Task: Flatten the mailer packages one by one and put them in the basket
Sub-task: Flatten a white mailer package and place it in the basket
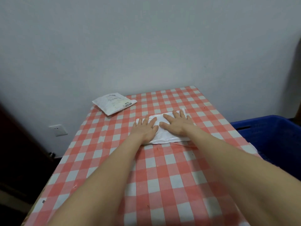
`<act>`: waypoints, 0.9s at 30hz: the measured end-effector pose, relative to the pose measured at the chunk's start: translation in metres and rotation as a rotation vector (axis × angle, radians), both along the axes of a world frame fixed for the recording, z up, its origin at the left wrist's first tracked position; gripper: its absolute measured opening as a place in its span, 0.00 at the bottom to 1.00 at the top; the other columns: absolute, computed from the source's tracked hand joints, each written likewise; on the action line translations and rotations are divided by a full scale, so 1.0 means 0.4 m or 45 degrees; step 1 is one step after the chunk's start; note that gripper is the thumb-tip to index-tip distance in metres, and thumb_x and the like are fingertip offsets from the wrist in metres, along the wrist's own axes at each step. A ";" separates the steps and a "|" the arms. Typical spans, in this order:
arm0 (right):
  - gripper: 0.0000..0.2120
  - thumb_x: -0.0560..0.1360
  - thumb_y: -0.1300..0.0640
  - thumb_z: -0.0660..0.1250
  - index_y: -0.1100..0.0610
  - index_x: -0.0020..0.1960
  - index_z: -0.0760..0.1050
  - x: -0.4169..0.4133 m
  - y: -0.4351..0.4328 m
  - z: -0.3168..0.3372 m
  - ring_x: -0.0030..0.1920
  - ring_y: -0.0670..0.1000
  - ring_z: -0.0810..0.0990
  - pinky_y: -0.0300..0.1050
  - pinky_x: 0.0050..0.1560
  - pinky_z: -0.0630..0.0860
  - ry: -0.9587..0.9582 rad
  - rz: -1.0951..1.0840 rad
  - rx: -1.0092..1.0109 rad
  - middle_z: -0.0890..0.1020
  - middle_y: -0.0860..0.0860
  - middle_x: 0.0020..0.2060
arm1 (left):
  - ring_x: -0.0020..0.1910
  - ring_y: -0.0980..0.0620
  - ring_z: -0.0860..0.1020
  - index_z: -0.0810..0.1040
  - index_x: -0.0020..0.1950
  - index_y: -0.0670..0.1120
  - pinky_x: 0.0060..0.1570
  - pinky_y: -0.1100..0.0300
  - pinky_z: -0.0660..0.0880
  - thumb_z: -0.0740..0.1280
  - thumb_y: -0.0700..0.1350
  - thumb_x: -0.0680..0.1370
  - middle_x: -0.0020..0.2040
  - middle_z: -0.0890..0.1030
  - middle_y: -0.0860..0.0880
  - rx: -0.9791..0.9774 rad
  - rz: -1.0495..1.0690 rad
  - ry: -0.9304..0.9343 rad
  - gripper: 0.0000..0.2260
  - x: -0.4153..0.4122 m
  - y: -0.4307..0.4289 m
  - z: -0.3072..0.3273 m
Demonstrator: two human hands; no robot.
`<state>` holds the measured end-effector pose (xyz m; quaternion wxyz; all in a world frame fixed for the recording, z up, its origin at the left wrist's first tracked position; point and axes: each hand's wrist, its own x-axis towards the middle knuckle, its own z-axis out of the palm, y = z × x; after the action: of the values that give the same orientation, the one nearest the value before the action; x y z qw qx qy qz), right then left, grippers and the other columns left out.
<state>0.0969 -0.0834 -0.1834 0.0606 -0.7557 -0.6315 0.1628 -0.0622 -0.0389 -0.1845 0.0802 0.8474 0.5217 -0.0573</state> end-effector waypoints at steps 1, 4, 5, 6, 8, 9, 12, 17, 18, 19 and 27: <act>0.31 0.79 0.34 0.46 0.45 0.79 0.46 0.003 -0.004 0.004 0.77 0.56 0.38 0.60 0.74 0.41 0.083 -0.040 0.091 0.44 0.54 0.78 | 0.78 0.45 0.44 0.44 0.78 0.54 0.75 0.47 0.43 0.42 0.54 0.83 0.79 0.42 0.47 0.023 0.003 -0.044 0.23 0.001 -0.001 0.006; 0.27 0.82 0.44 0.47 0.51 0.79 0.48 0.022 -0.011 0.022 0.78 0.56 0.44 0.57 0.76 0.45 0.047 -0.197 0.357 0.47 0.54 0.78 | 0.78 0.48 0.49 0.50 0.79 0.52 0.76 0.49 0.46 0.44 0.51 0.83 0.79 0.50 0.47 0.236 -0.023 -0.293 0.23 0.024 -0.014 0.023; 0.27 0.83 0.46 0.46 0.53 0.79 0.48 0.026 -0.015 0.026 0.78 0.56 0.44 0.56 0.77 0.45 -0.023 -0.201 0.367 0.46 0.55 0.78 | 0.77 0.48 0.49 0.51 0.79 0.52 0.76 0.49 0.47 0.45 0.51 0.83 0.79 0.52 0.47 0.259 -0.045 -0.347 0.23 0.038 -0.020 0.028; 0.27 0.83 0.47 0.46 0.54 0.79 0.46 0.028 -0.020 0.027 0.78 0.56 0.43 0.55 0.77 0.44 -0.094 -0.168 0.344 0.46 0.55 0.78 | 0.77 0.48 0.50 0.51 0.79 0.51 0.75 0.49 0.47 0.45 0.50 0.83 0.79 0.53 0.48 0.248 -0.069 -0.352 0.22 0.054 -0.025 0.032; 0.28 0.83 0.48 0.44 0.57 0.79 0.43 0.028 -0.024 0.014 0.78 0.56 0.41 0.53 0.77 0.43 -0.199 -0.064 0.271 0.44 0.55 0.78 | 0.77 0.48 0.49 0.51 0.79 0.52 0.75 0.47 0.47 0.45 0.49 0.83 0.79 0.52 0.48 0.212 -0.104 -0.266 0.22 0.085 -0.032 0.028; 0.28 0.83 0.48 0.44 0.59 0.79 0.43 0.025 -0.025 0.003 0.78 0.56 0.40 0.53 0.77 0.43 -0.216 -0.023 0.230 0.43 0.56 0.78 | 0.77 0.47 0.49 0.51 0.79 0.52 0.75 0.47 0.47 0.45 0.49 0.83 0.79 0.51 0.49 0.186 -0.112 -0.220 0.22 0.096 -0.032 0.021; 0.28 0.83 0.48 0.43 0.61 0.78 0.42 0.020 -0.020 -0.026 0.77 0.56 0.39 0.51 0.77 0.43 -0.168 0.032 0.118 0.43 0.57 0.78 | 0.78 0.46 0.46 0.48 0.78 0.56 0.75 0.44 0.45 0.44 0.50 0.83 0.79 0.48 0.52 0.078 -0.096 -0.139 0.22 0.103 -0.028 -0.007; 0.29 0.83 0.47 0.42 0.60 0.78 0.41 0.023 -0.014 -0.031 0.77 0.55 0.38 0.53 0.77 0.42 -0.187 0.036 0.055 0.41 0.56 0.78 | 0.78 0.46 0.45 0.47 0.77 0.60 0.74 0.43 0.44 0.44 0.53 0.83 0.79 0.48 0.52 0.132 -0.068 -0.126 0.22 0.098 -0.033 -0.031; 0.29 0.83 0.47 0.41 0.60 0.79 0.41 0.023 -0.015 -0.031 0.77 0.55 0.38 0.54 0.77 0.42 -0.190 0.038 0.051 0.41 0.56 0.78 | 0.77 0.46 0.46 0.48 0.77 0.60 0.74 0.43 0.44 0.44 0.53 0.83 0.79 0.48 0.52 0.144 -0.064 -0.129 0.22 0.099 -0.034 -0.034; 0.29 0.83 0.47 0.41 0.59 0.79 0.40 0.022 -0.016 -0.032 0.77 0.55 0.37 0.54 0.77 0.42 -0.187 0.040 0.045 0.41 0.56 0.78 | 0.77 0.46 0.46 0.48 0.77 0.60 0.74 0.42 0.44 0.44 0.53 0.83 0.79 0.48 0.52 0.149 -0.061 -0.135 0.22 0.099 -0.035 -0.037; 0.28 0.83 0.47 0.40 0.58 0.79 0.40 0.018 -0.017 -0.029 0.77 0.54 0.37 0.55 0.76 0.40 -0.162 0.033 0.022 0.40 0.55 0.78 | 0.77 0.47 0.46 0.48 0.77 0.60 0.74 0.42 0.44 0.43 0.53 0.83 0.79 0.50 0.52 0.163 -0.060 -0.122 0.22 0.098 -0.033 -0.039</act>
<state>0.1040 -0.0902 -0.1951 0.0246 -0.7557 -0.6452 0.1099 -0.0230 -0.0521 -0.2003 0.0494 0.8647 0.4997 0.0150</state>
